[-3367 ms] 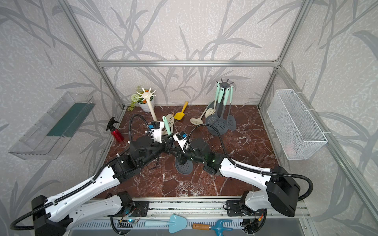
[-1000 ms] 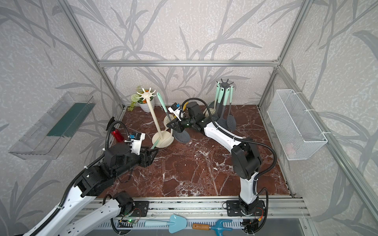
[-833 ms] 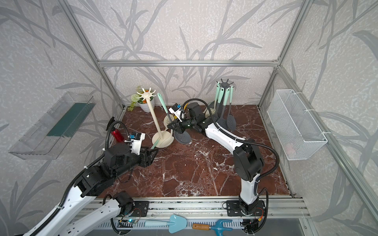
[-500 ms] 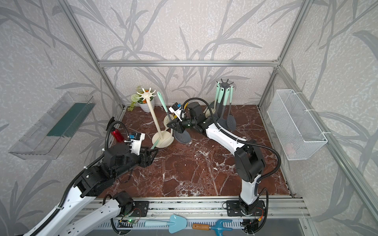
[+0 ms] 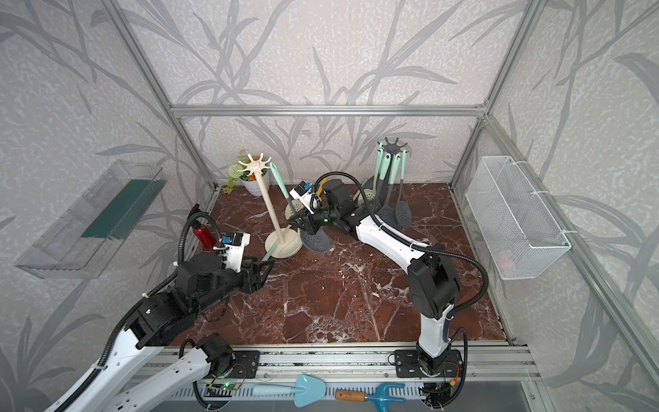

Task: Hang the skimmer on the kitchen utensil rack
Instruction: Hang the skimmer on the rack.

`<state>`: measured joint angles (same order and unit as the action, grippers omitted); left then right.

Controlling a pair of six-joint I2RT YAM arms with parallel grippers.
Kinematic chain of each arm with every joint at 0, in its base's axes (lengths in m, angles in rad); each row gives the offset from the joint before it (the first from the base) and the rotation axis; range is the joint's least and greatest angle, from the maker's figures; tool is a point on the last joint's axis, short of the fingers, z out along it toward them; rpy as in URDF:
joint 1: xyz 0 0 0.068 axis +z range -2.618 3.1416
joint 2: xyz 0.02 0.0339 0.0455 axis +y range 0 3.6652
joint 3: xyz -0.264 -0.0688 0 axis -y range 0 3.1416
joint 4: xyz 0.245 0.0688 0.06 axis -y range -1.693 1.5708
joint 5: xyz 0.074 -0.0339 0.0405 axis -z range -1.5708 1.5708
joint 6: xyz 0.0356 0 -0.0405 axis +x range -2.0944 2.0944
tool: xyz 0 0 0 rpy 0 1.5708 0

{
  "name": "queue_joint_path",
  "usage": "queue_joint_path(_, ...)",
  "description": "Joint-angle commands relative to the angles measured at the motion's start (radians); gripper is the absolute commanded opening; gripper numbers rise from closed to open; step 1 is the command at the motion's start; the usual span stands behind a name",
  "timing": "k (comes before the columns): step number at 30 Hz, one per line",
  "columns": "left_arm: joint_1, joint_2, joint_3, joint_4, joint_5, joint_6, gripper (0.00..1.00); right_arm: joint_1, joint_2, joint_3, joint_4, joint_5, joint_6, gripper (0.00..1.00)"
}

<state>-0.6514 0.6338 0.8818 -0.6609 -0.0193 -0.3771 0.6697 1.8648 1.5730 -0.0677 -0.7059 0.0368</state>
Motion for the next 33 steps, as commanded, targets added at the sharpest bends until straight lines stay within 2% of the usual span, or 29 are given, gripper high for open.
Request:
queue_joint_path(1,0.005,-0.011,-0.004,-0.012,0.003,-0.003,0.62,0.007,0.014,0.054,-0.027,0.003,-0.028,0.00)
queue_joint_path(29,0.005,-0.013,0.004,-0.025,-0.004,-0.009,0.62,0.014,0.158,0.249,-0.226,0.046,-0.052,0.02)
queue_joint_path(31,0.005,-0.013,0.003,-0.023,-0.005,-0.009,0.62,0.014,0.163,0.264,-0.235,0.054,-0.047,0.05)
queue_joint_path(33,0.004,-0.013,0.003,-0.023,-0.015,-0.012,0.62,0.015,0.156,0.266,-0.233,0.059,-0.040,0.15)
